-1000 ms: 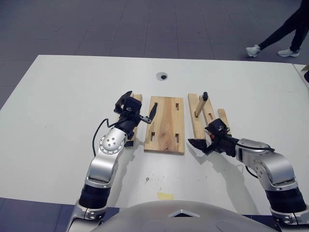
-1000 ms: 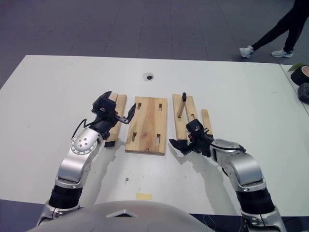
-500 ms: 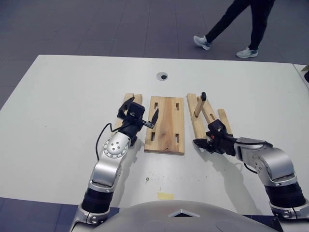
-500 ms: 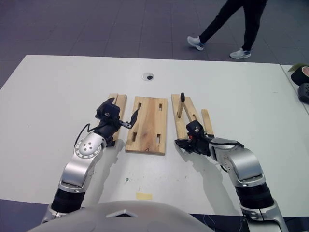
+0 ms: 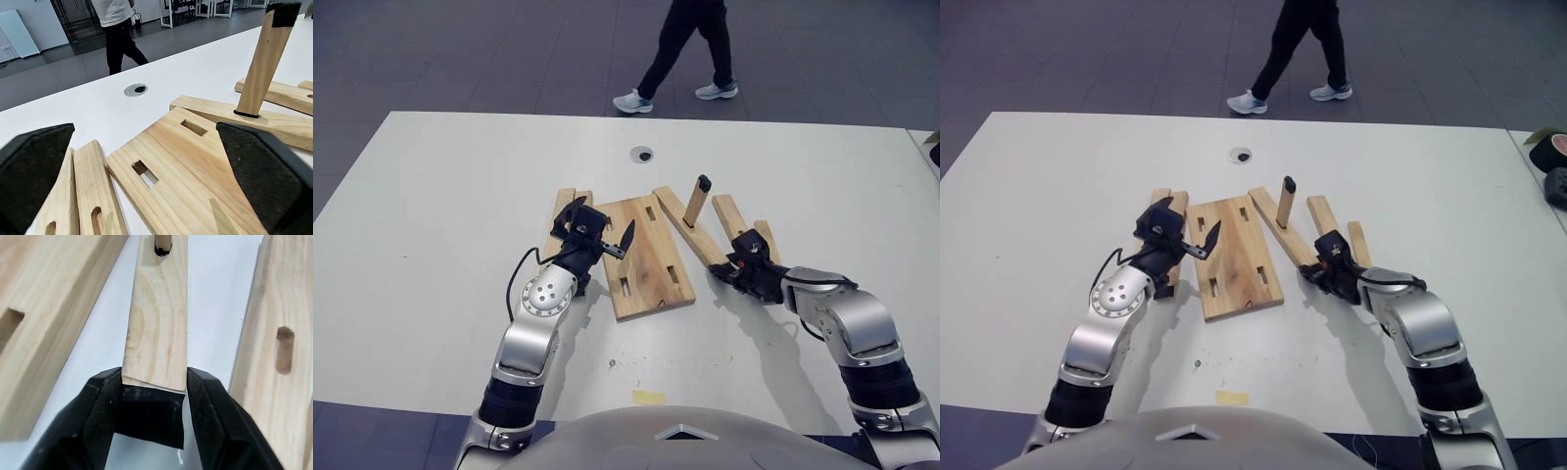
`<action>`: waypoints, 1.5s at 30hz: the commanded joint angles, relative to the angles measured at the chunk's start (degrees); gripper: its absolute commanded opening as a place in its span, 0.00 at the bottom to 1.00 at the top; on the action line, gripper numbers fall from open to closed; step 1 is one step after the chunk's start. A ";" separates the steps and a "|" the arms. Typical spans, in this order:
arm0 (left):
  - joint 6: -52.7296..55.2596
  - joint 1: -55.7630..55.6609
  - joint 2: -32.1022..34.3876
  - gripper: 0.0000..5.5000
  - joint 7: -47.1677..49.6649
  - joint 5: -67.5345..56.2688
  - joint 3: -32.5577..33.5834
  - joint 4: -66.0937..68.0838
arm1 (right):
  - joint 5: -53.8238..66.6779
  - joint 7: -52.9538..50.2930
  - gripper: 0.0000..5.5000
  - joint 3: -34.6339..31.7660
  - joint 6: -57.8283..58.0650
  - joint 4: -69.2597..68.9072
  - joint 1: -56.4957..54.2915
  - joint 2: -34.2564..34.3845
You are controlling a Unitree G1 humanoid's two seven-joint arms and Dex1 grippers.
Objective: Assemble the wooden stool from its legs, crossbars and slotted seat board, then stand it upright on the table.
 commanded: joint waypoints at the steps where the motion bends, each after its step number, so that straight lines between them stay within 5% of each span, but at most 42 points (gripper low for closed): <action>1: 2.95 -3.65 -0.08 0.98 -2.52 -6.35 6.11 -0.95 | -0.07 -3.80 0.37 -4.81 -8.50 0.04 0.21 5.97; 6: 10.26 -14.59 -2.06 0.98 -1.74 -21.95 21.07 0.64 | -1.47 -8.50 0.37 -9.95 -26.23 -1.80 1.81 13.30; 11: 23.83 -28.74 -3.77 0.98 4.69 -45.89 35.67 2.70 | -1.81 -1.38 0.37 -7.18 -41.16 -3.14 4.42 13.37; 16: 36.59 -40.90 1.01 0.98 8.39 -69.88 42.54 10.49 | -5.02 -0.30 0.37 -3.03 -48.65 -7.08 10.14 14.34; 22: 42.49 -43.34 3.45 0.98 12.48 -79.30 39.27 14.01 | -11.09 -2.51 0.37 2.95 -54.48 -6.77 12.73 16.48; 36: 38.99 -44.36 5.02 0.98 16.17 -77.96 35.86 19.21 | -14.35 -4.38 0.37 7.38 -58.35 -4.31 12.35 19.55; 45: 39.84 -45.57 7.82 0.69 16.11 -84.80 35.62 19.70 | -14.66 -5.24 0.37 7.21 -58.55 -3.05 11.71 20.32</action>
